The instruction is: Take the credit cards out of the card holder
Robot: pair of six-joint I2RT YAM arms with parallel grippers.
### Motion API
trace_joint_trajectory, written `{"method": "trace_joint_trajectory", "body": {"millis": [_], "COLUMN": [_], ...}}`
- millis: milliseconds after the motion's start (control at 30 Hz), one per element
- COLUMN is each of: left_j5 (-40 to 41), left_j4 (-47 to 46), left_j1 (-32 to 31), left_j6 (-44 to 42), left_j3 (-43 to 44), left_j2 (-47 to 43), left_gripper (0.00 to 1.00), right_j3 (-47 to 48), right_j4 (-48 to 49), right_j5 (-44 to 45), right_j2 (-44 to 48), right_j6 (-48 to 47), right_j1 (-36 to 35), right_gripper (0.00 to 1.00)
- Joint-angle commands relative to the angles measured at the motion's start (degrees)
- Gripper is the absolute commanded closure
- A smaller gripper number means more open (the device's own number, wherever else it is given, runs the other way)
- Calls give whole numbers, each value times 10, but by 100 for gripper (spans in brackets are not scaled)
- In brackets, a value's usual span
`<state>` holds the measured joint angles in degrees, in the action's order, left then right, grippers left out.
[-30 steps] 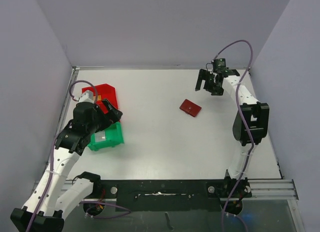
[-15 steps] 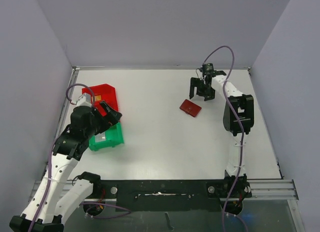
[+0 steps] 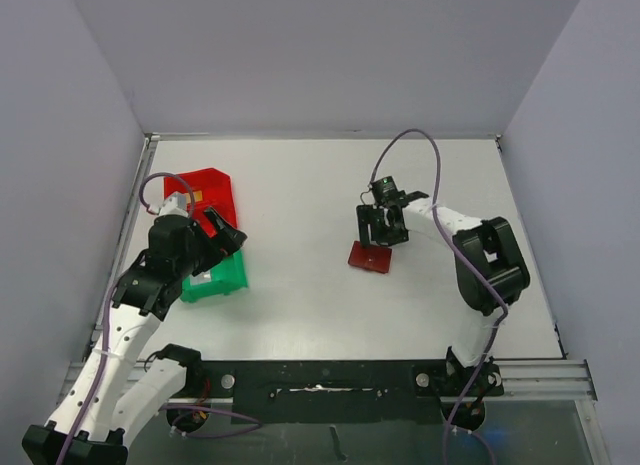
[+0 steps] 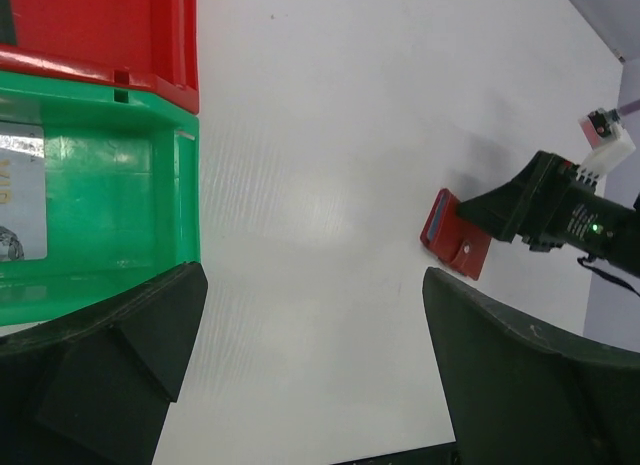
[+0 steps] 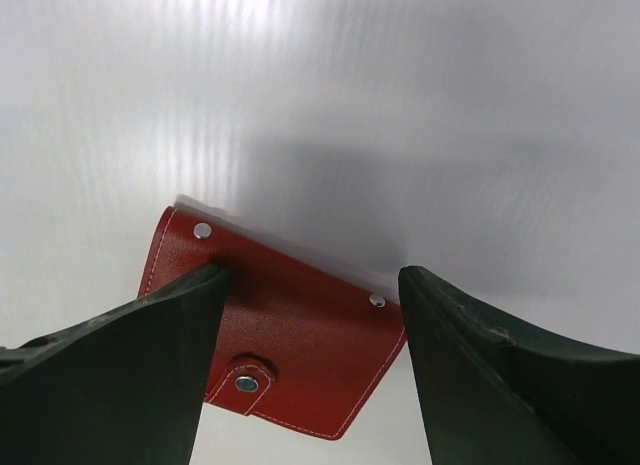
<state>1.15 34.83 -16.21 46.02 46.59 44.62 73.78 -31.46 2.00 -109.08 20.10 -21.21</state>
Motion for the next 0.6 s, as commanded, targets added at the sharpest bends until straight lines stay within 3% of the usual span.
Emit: {"method": "trace_joint_trajectory", "body": {"millis": [0, 133, 333, 567], "left_j5": [-17, -32, -42, -68], "left_j4": [-43, -59, -61, -61], "left_j1": [-3, -2, -3, -2], "left_j6": [3, -1, -6, -6], "left_j3": [-8, -7, -8, -1], "left_j2": [3, 18, 33, 43], "left_gripper": [9, 10, 10, 10], "right_j3": [-137, -193, -186, -171], "right_j4": [-16, 9, 18, -20], "right_j5": [24, -8, -42, 19], "right_j2": [68, 150, 254, 225], "right_j6": [62, 93, 82, 96], "right_j1": [-72, -115, -123, -111], "right_gripper": [29, 28, 23, 21]}}
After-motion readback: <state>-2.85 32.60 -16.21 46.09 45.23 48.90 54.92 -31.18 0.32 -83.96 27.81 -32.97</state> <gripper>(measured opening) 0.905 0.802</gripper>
